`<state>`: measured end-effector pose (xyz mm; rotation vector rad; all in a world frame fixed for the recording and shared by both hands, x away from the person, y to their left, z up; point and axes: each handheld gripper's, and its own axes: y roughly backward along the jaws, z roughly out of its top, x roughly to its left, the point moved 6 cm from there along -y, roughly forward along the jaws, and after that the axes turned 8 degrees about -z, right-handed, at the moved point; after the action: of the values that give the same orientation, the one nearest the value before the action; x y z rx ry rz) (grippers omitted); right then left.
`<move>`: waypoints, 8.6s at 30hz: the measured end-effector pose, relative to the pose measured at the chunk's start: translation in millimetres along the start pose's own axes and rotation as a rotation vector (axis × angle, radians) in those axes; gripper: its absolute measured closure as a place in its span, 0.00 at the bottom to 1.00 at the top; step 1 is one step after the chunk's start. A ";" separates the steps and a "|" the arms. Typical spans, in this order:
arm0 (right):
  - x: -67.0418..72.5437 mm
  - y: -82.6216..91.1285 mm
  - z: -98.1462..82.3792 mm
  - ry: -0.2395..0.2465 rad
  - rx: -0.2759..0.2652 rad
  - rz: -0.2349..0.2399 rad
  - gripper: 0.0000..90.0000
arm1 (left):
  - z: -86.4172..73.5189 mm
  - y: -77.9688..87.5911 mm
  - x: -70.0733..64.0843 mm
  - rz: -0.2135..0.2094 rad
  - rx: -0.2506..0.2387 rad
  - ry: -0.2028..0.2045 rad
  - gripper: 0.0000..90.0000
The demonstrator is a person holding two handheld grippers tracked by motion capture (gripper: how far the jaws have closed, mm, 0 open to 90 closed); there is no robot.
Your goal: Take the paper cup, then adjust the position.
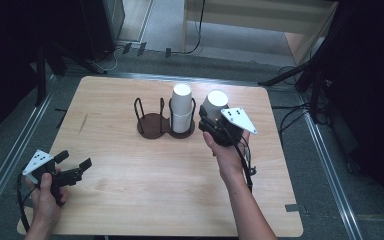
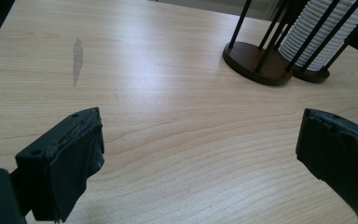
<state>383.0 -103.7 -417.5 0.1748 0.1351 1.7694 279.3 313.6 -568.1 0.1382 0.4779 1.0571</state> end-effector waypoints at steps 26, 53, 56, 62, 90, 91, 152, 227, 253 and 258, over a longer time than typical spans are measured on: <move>-20.5 39.4 -64.0 0.040 0.034 -0.012 0.34 | 18.3 -30.0 -69.7 -0.086 0.054 -0.075 0.00; -5.0 45.0 -105.1 0.133 0.080 0.001 0.34 | 28.6 -77.7 -152.0 -0.242 0.147 -0.150 0.00; -3.3 44.7 -107.7 0.155 0.080 0.000 0.34 | 29.3 -77.5 -152.4 -0.247 0.148 -0.152 0.00; 5.7 43.9 -111.0 0.138 0.101 0.033 0.34 | 33.6 -76.8 -152.6 -0.263 0.146 -0.142 0.00; 39.2 52.0 -125.1 0.516 0.002 0.000 0.34 | 38.1 -81.0 -194.3 -0.383 0.175 -0.174 0.00; 41.1 52.2 -125.8 0.531 -0.005 0.001 0.34 | 36.9 -81.5 -195.7 -0.394 0.185 -0.180 0.00; 74.3 81.7 -138.7 0.732 -0.094 0.168 0.34 | 22.0 -87.0 -252.3 -0.403 0.257 -0.419 0.27; 46.8 77.7 -95.6 0.390 -0.033 0.066 0.17 | 51.9 -83.0 -196.1 -0.414 -0.138 -0.189 0.37; 59.3 81.9 -82.8 0.028 0.104 0.156 0.22 | 52.3 -84.5 -193.6 -0.390 -0.268 -0.166 0.38; 60.0 84.1 -74.2 -0.127 0.133 0.173 0.15 | 51.6 -84.7 -193.7 -0.388 -0.274 -0.175 0.38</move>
<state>276.0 -61.8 -472.0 0.4045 0.1498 1.9160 292.5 110.8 -490.2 -0.1021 0.1865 0.7118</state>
